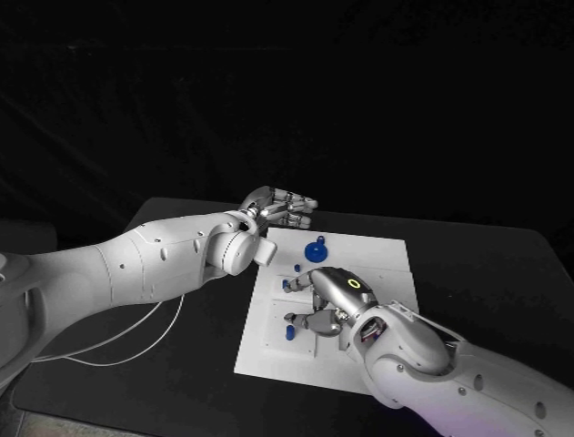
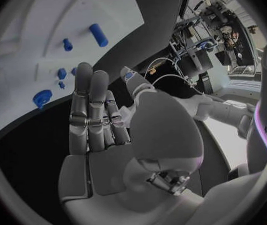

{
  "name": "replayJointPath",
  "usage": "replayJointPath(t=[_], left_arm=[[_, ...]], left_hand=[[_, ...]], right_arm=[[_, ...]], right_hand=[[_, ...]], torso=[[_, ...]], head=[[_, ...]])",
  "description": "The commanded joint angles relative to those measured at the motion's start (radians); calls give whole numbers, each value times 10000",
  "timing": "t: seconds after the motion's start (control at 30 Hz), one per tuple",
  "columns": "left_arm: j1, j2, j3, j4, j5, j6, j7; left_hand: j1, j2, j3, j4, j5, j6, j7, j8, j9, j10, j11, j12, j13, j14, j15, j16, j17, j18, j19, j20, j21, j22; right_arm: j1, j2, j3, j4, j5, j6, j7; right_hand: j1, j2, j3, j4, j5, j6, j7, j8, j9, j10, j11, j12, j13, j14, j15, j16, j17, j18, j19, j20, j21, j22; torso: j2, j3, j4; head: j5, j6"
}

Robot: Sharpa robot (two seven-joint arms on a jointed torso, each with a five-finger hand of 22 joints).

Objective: Assemble the parts on the task board

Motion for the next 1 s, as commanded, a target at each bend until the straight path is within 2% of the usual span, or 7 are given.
replayJointPath(t=[0.03,0.3,0.37,0.43,0.57,0.77,1.0], left_arm=[[20,-17,10,18,-24,138,47],[19,-161,9,107,-36,171,105],[19,-231,8,141,-38,200,138],[18,-303,8,180,-40,211,166],[15,-519,8,351,-39,285,280],[13,-891,8,606,-35,565,526],[14,-1339,7,1034,-274,1069,719]], left_hand=[[20,102,-57,-8,-61,-74,25,-31,15,-65,-7,-7,9,-83,11,-20,-12,-117,40,34,-53,-10],[19,89,-69,-16,-61,-82,26,-32,14,-70,-7,-7,9,-83,12,-22,-12,-116,40,36,-47,-37],[19,88,-69,-16,-61,-82,26,-32,14,-70,-7,-7,9,-83,12,-22,-12,-116,40,36,-47,-37],[13,68,-80,-18,-60,-84,29,-32,15,-67,-5,-5,10,-91,14,-21,-12,-119,32,39,-50,-44],[-1,61,-87,-17,-60,-83,29,-32,15,-65,-5,-7,9,-85,13,-20,-11,-118,37,37,-46,-49],[-4,62,-85,-65,-61,-52,14,-21,18,6,-27,-4,10,-86,9,-20,-11,-125,24,36,-52,-63],[-140,10,-192,-56,-56,147,-63,0,16,385,-122,9,13,-405,85,-40,-36,-186,-183,106,-135,-133]], right_arm=[[31,-391,283,279,1415,-138,490],[327,-1839,875,728,4202,1016,746],[476,-2231,935,744,4769,1578,870],[635,-2588,970,716,5366,2105,856],[850,-3210,1004,628,6258,3056,173],[1012,-3815,1017,499,6802,4762,-1963],[1099,-4137,1000,367,7423,5405,-3369]], right_hand=[[-107,219,-34,-23,56,162,154,-19,-10,461,-85,16,-15,1,-55,82,8,-6,376,14,89,-35],[-744,635,735,-48,-224,556,-13,-8,7,3121,-800,292,97,202,-489,234,156,-318,424,-374,459,48],[-938,817,586,21,-836,619,-91,-12,6,3729,-1007,662,334,204,-613,287,244,-384,399,-489,578,110],[-1171,1009,67,104,-1193,812,-234,-31,3,4152,-1223,1680,1147,303,-777,595,544,-499,420,-664,834,278],[-1159,1529,-778,112,-1161,1037,-300,3,45,1619,-1403,6880,6450,-135,-781,1617,2284,-662,276,-777,1609,1101],[-1605,1877,-756,506,-1245,1204,-419,-10,142,1924,-1371,7580,7726,45,-828,2021,3909,-679,334,-784,1670,1286],[-2120,2005,-948,523,-1065,1289,-481,-5,428,2554,-1383,8943,9939,234,-828,2612,5757,-691,387,-793,2600,1930]], torso=[[-7,-2,-22],[-5,-1,-32],[-15,3,-52],[-31,6,-76],[-55,15,-135],[-100,45,-143],[-149,69,-145]], head=[[-37,32],[-238,137],[-304,184],[-362,210],[-492,239],[-631,237],[-710,189]])
